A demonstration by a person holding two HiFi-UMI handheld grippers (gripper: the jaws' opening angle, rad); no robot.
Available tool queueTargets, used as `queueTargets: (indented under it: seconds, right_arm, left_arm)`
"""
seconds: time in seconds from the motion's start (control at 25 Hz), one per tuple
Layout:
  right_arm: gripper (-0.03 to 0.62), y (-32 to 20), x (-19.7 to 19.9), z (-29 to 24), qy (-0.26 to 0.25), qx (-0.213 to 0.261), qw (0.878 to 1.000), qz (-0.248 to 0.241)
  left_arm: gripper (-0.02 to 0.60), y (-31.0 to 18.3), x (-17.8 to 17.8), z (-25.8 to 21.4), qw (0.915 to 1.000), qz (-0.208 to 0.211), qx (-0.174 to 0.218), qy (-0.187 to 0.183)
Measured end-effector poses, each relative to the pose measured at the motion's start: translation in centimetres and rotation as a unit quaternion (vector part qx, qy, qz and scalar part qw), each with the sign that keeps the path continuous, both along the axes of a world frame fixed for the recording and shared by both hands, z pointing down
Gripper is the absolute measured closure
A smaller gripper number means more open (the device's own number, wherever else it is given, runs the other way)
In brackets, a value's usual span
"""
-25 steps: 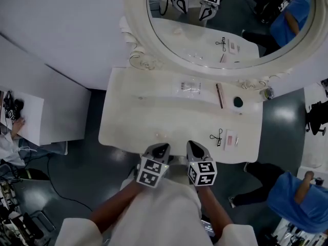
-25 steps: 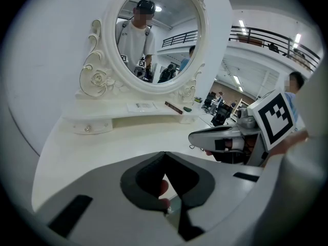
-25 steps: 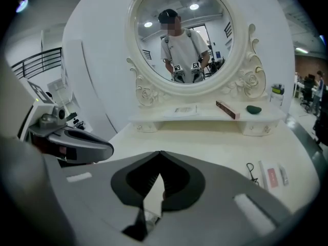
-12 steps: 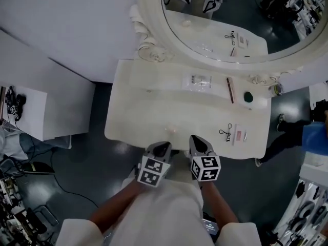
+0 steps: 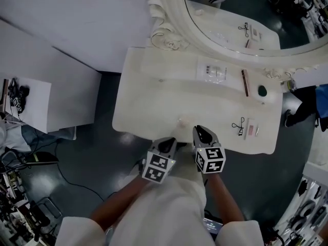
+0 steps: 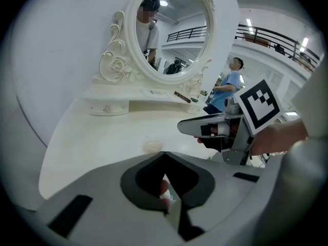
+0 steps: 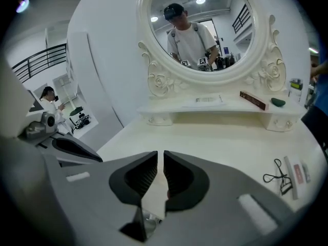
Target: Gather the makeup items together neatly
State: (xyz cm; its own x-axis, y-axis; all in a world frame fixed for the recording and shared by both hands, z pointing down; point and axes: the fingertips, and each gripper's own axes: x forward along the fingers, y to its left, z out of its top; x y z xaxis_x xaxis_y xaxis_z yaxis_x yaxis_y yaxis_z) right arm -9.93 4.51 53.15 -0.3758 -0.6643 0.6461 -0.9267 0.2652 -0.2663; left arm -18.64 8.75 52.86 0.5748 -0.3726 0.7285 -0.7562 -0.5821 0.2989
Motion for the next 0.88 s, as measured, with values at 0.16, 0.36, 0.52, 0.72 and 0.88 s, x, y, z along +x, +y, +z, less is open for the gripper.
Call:
queueTargets:
  seconds: [0.16,0.36,0.52,0.72,0.88]
  right_arm:
    - [0.520,-0.1,-1.1,1.0,0.006,-0.005,1.000,-0.016]
    - [0.480,-0.5,-2.3,2.5,0.018,-0.011,0.999,-0.040]
    - [0.459,-0.6,-3.0,3.3,0.030,-0.013,0.998,-0.057]
    - [0.428,-0.9,-3.5,4.7,0.046,-0.022,0.995,-0.080]
    - [0.422,-1.2,-3.7,5.8,0.069,-0.024,0.992,-0.102]
  left_arm:
    - [0.580,0.1,-0.7,0.5,1.0000,0.005,-0.002,-0.001]
    - [0.580,0.1,-1.3,1.2,0.9999,0.014,-0.003,-0.004]
    - [0.580,0.4,-1.9,1.9,0.9998,0.018,-0.003,-0.012]
    - [0.580,0.4,-2.2,2.2,0.9998,0.012,-0.009,-0.010]
    - [0.580,0.1,-2.7,2.7,0.9998,0.002,-0.011,-0.016]
